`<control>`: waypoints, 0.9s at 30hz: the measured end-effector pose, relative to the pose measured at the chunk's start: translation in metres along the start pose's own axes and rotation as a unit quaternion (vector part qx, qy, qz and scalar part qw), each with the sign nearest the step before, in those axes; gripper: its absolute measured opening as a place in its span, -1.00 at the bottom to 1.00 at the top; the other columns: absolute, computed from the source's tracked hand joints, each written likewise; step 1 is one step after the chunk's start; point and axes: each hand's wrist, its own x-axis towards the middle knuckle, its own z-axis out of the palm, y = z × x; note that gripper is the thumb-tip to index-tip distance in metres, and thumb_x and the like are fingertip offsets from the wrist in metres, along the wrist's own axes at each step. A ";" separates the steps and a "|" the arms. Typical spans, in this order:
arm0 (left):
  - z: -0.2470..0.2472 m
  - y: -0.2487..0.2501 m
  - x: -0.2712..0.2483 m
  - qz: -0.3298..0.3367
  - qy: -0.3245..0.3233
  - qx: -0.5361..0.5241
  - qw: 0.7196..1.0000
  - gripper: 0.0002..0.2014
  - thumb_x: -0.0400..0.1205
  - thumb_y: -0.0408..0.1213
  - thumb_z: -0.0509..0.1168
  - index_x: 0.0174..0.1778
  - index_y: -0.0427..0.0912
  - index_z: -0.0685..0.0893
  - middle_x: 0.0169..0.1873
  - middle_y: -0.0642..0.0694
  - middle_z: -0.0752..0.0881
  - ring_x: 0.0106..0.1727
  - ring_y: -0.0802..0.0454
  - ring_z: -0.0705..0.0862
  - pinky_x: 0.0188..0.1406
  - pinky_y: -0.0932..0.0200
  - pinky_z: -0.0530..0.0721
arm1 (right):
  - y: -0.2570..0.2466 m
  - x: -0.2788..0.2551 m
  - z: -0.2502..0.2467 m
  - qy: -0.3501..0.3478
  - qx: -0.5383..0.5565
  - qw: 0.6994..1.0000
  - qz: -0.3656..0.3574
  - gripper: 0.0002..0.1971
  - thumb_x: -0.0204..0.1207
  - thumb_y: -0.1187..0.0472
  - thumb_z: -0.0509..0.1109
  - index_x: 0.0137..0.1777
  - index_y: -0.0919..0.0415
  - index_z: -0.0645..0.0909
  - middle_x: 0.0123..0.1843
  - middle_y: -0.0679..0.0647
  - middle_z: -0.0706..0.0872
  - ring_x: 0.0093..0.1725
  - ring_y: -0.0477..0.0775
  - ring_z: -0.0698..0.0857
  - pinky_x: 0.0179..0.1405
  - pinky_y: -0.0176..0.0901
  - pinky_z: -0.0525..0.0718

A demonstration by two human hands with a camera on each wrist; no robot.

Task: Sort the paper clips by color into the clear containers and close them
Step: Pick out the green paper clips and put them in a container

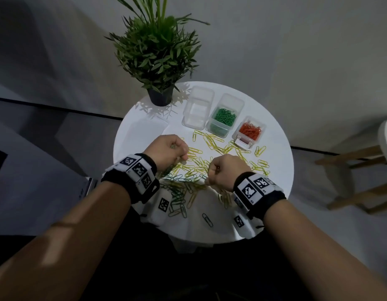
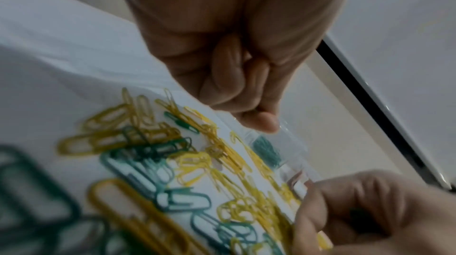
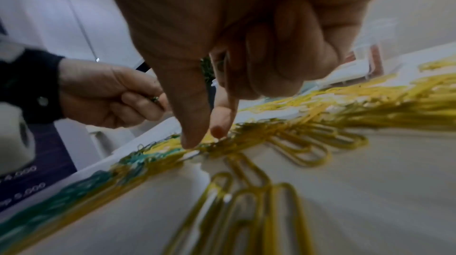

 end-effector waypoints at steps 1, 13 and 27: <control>-0.001 -0.002 -0.005 -0.008 -0.004 -0.025 1.000 -0.91 0.67 -0.46 0.24 -0.14 -0.27 0.61 -0.38 -0.15 0.71 -0.49 0.05 0.57 -0.58 0.38 0.45 | 0.000 0.000 0.002 -0.001 -0.013 1.000 0.002 -0.93 0.37 0.25 0.41 -0.32 0.15 0.67 -0.39 -0.18 0.79 -0.23 -0.19 0.75 -0.16 -0.18 0.73; -0.009 -0.030 -0.038 -0.018 0.041 0.171 0.984 -0.88 0.52 -0.24 0.37 -0.33 -0.12 0.67 -0.35 0.00 0.74 -0.29 0.00 0.68 -0.29 0.19 0.63 | -0.004 0.003 -0.008 0.061 -0.127 0.990 0.013 -0.89 0.43 0.23 0.33 -0.17 0.02 0.67 -0.24 -0.07 0.68 -0.15 0.09 0.66 -0.41 -0.26 0.44; 0.000 -0.005 -0.028 0.109 -0.023 0.582 0.806 -0.79 0.66 -0.11 0.19 0.04 0.01 0.72 -0.03 -0.01 0.75 0.07 -0.07 0.67 -0.10 0.12 0.57 | -0.014 0.010 0.003 0.028 -0.159 0.986 -0.038 -0.89 0.44 0.10 0.46 -0.29 0.05 0.65 -0.29 -0.08 0.73 -0.20 0.05 0.68 -0.31 -0.20 0.61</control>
